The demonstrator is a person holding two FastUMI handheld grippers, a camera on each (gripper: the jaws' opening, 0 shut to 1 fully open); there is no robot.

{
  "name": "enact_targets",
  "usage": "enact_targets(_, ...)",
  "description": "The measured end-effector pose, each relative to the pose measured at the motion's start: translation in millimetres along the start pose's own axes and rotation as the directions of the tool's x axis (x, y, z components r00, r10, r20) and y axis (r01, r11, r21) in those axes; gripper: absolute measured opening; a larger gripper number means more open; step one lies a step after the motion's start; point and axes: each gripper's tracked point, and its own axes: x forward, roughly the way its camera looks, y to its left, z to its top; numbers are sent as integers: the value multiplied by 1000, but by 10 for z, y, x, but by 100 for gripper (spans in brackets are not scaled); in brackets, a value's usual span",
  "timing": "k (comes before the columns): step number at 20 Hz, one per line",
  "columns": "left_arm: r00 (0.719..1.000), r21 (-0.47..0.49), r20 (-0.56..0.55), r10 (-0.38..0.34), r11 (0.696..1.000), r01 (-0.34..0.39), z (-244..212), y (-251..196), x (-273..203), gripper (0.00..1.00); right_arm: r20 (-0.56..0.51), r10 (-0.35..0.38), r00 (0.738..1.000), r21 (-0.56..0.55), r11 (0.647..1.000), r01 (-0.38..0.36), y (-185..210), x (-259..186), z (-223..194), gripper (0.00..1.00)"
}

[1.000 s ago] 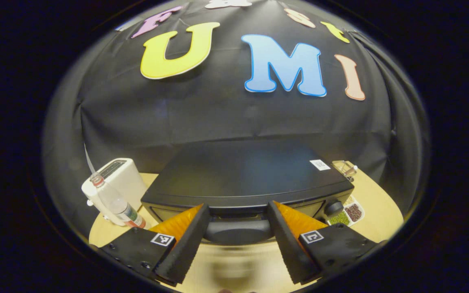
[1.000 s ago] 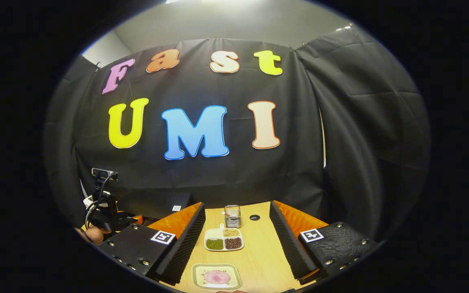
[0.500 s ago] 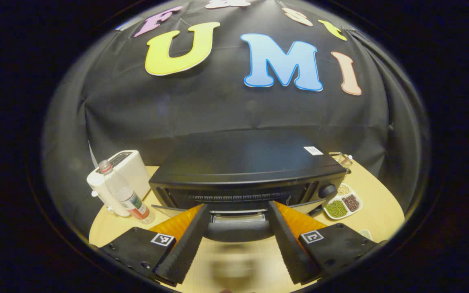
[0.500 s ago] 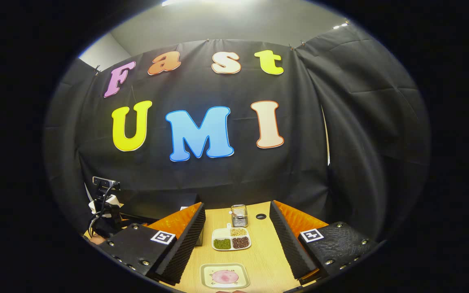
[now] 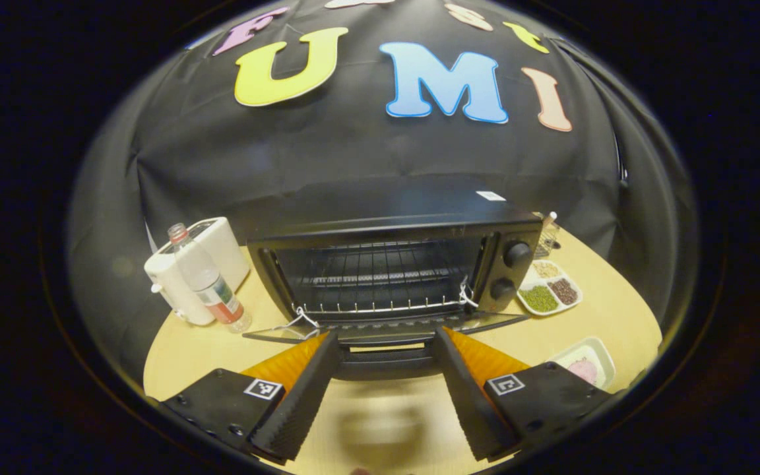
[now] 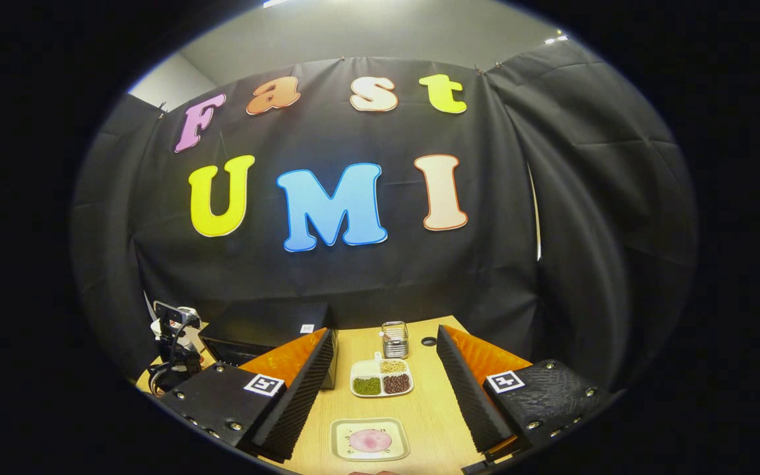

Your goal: Open the electric oven with the left hand, put the food in, and close the electric oven.

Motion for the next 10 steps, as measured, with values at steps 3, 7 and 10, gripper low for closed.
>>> enact_targets(3,1000,15,-6,-3,1000,3,-173,-14,-35,100,-19,9,1000,-30,1000,-9,30,-14,-29,96)
enact_targets(7,999,26,-28,-17,1000,17,-401,-44,-35,98,-62,23,998,-35,999,-25,54,8,-127,96)
enact_targets(10,998,50,-57,-27,998,30,-540,-44,-53,100,-90,22,996,-41,999,-26,12,38,-230,96)
